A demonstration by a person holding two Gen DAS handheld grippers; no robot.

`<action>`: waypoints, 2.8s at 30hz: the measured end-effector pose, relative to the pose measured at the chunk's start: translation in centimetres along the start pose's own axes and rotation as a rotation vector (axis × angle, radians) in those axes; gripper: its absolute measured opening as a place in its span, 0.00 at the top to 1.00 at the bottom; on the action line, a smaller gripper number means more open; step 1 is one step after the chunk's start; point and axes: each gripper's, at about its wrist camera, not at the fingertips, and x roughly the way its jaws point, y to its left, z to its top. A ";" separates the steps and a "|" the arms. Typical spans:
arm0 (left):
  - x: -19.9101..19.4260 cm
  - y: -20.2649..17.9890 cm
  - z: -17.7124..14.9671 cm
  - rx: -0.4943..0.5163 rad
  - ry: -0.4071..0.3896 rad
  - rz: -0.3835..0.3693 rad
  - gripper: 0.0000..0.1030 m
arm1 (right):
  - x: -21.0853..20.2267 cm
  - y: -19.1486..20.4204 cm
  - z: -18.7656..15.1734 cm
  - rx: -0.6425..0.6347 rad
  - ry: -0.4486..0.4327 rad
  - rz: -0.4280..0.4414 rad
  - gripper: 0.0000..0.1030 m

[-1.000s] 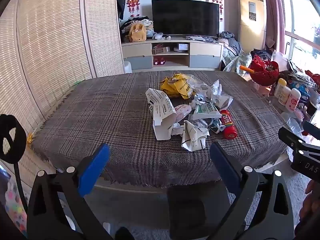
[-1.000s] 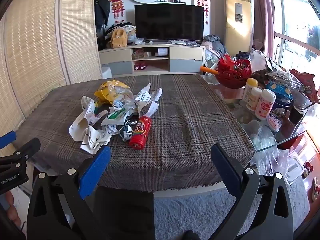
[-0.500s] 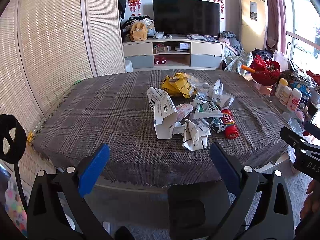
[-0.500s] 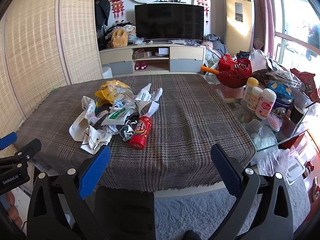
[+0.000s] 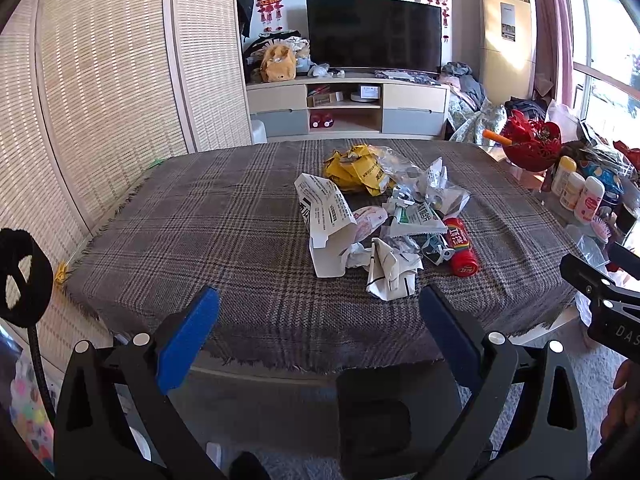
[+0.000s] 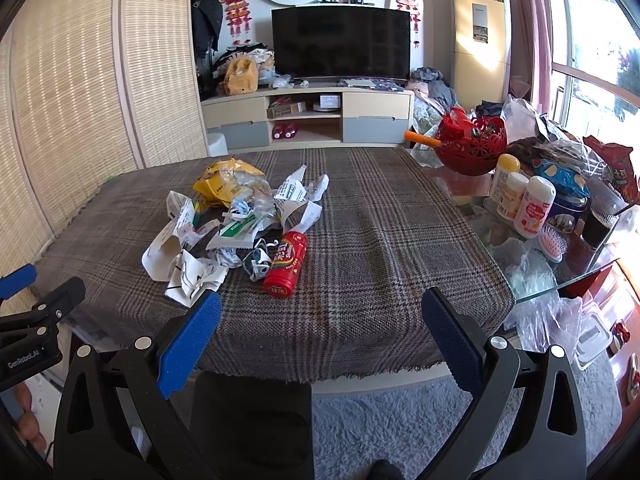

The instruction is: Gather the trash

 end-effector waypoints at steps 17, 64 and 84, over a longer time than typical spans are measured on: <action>0.1 0.0 0.1 0.004 0.005 -0.005 0.08 | 0.3 -1.0 0.4 0.056 0.021 0.062 0.03; 16.2 -4.5 0.8 0.100 0.292 -0.235 0.41 | 19.9 0.0 3.9 0.191 0.412 0.164 0.51; 16.2 -5.2 0.4 0.112 0.293 -0.288 0.78 | 19.2 -0.7 3.4 0.151 0.407 0.135 0.64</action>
